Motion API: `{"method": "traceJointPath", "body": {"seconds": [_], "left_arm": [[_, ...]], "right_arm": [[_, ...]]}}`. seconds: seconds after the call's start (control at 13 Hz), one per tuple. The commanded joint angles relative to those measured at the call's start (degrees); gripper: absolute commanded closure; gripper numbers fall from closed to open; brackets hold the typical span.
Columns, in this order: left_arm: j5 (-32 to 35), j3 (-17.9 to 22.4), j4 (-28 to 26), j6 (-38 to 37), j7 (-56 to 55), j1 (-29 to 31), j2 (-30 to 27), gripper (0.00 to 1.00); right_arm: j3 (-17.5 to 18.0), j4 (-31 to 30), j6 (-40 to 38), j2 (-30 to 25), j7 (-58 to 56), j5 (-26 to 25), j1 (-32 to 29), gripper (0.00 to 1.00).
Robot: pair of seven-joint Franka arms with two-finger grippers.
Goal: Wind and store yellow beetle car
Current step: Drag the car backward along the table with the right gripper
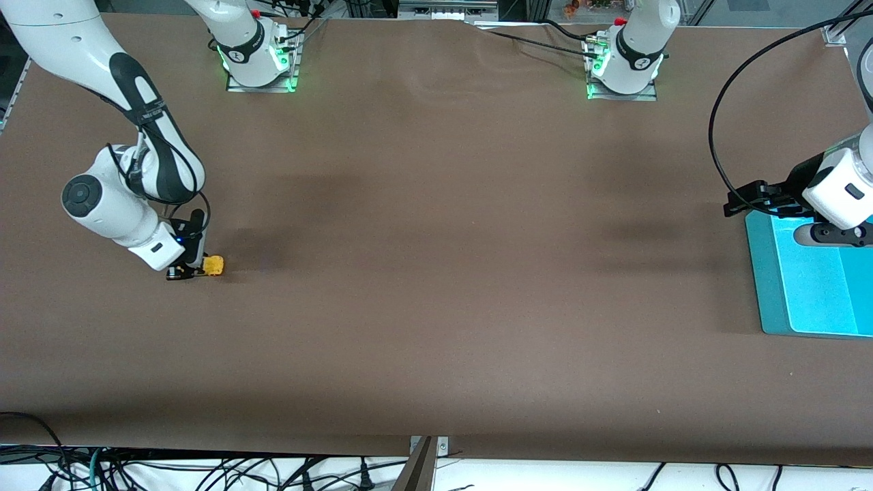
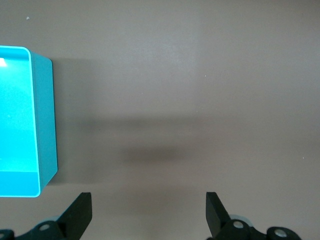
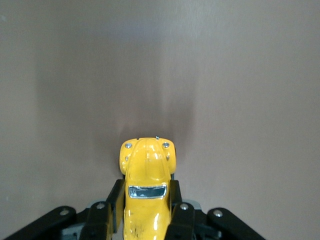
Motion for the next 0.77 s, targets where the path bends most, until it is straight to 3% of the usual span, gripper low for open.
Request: {"method": "traceJointPath", "body": {"seconds": [0.0, 0.38, 0.46, 0.61, 0.69], "left_arm": [[0.9, -0.1, 1.7, -0.8, 0.2, 0.0, 0.8, 0.00], [0.9, -0.1, 1.7, -0.8, 0.2, 0.0, 0.8, 0.00], [0.9, -0.1, 1.7, -0.8, 0.2, 0.0, 0.8, 0.00], [0.9, -0.1, 1.7, -0.8, 0.2, 0.0, 0.8, 0.00], [0.9, -0.1, 1.7, -0.8, 0.2, -0.1, 0.8, 0.00]], "right_arm": [[0.4, -0.8, 1.6, 3.9, -5.8, 0.2, -4.2, 0.75], [0.6, -0.4, 1.6, 4.5, -8.9, 0.2, -7.1, 0.73], [0.8, -0.1, 1.5, 4.5, -8.6, 0.3, -7.1, 0.64], [3.1, 1.3, 0.8, 4.5, -8.3, 1.2, -7.1, 0.16], [3.4, 2.6, -0.6, 4.4, -8.3, 1.5, -7.1, 0.00]]}}
